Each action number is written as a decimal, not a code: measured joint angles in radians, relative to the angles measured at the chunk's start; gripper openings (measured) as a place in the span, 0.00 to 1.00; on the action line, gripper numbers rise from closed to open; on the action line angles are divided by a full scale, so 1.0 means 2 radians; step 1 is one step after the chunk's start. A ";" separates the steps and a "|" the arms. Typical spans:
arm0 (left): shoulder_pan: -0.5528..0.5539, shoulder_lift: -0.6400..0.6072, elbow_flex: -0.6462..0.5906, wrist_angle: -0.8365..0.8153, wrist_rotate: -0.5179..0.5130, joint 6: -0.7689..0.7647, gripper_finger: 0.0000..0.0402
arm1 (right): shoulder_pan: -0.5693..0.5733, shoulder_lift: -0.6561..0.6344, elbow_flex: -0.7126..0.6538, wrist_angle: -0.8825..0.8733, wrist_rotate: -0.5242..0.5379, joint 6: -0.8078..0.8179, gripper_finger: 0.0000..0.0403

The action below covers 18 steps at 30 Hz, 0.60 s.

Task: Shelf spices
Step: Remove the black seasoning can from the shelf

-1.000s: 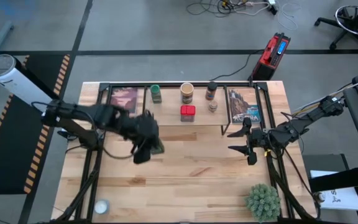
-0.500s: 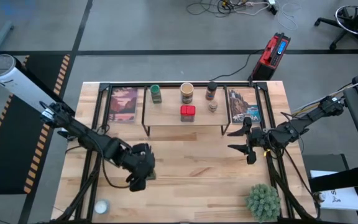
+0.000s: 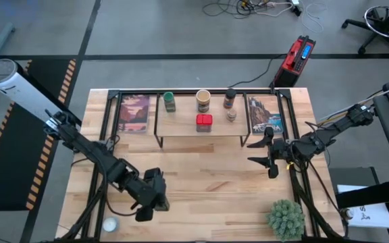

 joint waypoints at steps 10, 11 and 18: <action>-0.009 0.047 -0.001 0.006 -0.005 -0.034 0.32 | 0.000 0.000 0.000 -0.001 0.000 0.000 0.49; -0.010 0.052 -0.001 0.007 -0.005 -0.034 0.32 | 0.000 0.000 0.000 -0.001 0.000 0.000 0.49; -0.017 0.096 -0.001 0.012 0.004 -0.030 0.32 | 0.000 0.000 0.000 -0.001 0.000 0.000 0.49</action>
